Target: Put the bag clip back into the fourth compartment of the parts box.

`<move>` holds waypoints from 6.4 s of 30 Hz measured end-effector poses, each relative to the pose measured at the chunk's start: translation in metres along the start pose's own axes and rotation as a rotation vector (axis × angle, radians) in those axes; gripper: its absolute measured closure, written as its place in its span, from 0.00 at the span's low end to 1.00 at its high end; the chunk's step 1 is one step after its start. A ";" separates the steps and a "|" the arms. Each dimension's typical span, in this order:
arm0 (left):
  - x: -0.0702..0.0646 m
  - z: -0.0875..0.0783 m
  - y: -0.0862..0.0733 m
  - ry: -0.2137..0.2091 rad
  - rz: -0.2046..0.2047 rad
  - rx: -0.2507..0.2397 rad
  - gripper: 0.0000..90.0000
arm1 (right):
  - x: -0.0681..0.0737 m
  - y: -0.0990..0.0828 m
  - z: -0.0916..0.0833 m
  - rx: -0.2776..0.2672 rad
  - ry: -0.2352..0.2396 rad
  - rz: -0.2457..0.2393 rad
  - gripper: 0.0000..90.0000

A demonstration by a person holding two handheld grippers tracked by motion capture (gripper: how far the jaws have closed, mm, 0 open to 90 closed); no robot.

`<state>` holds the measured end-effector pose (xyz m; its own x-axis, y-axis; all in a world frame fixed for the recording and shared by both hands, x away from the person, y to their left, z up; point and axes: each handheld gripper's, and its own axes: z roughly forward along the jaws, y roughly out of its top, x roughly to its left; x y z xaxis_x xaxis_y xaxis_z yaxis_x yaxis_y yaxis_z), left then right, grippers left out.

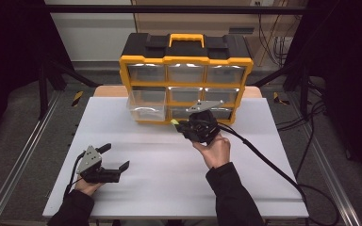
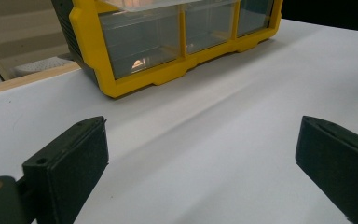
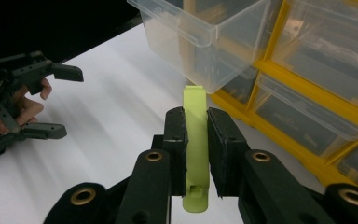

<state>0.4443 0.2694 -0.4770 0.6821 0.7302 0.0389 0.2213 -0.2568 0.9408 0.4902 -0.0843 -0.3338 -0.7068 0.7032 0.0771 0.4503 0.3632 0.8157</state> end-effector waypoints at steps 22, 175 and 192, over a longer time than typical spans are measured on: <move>0.001 0.000 0.000 0.000 0.000 0.000 0.02 | 0.003 0.030 -0.003 -0.052 -0.003 -0.026 0.87; 0.002 -0.003 0.001 0.002 0.008 -0.007 0.03 | -0.018 0.078 0.114 0.048 -0.033 -0.004 0.83; 0.002 -0.002 0.001 0.001 0.006 -0.006 0.03 | -0.014 0.084 0.087 -0.160 -0.049 -0.055 0.30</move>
<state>0.4440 0.2721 -0.4755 0.6825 0.7295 0.0452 0.2129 -0.2576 0.9425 0.5851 -0.0104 -0.3160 -0.6988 0.7153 0.0048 0.3164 0.3031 0.8989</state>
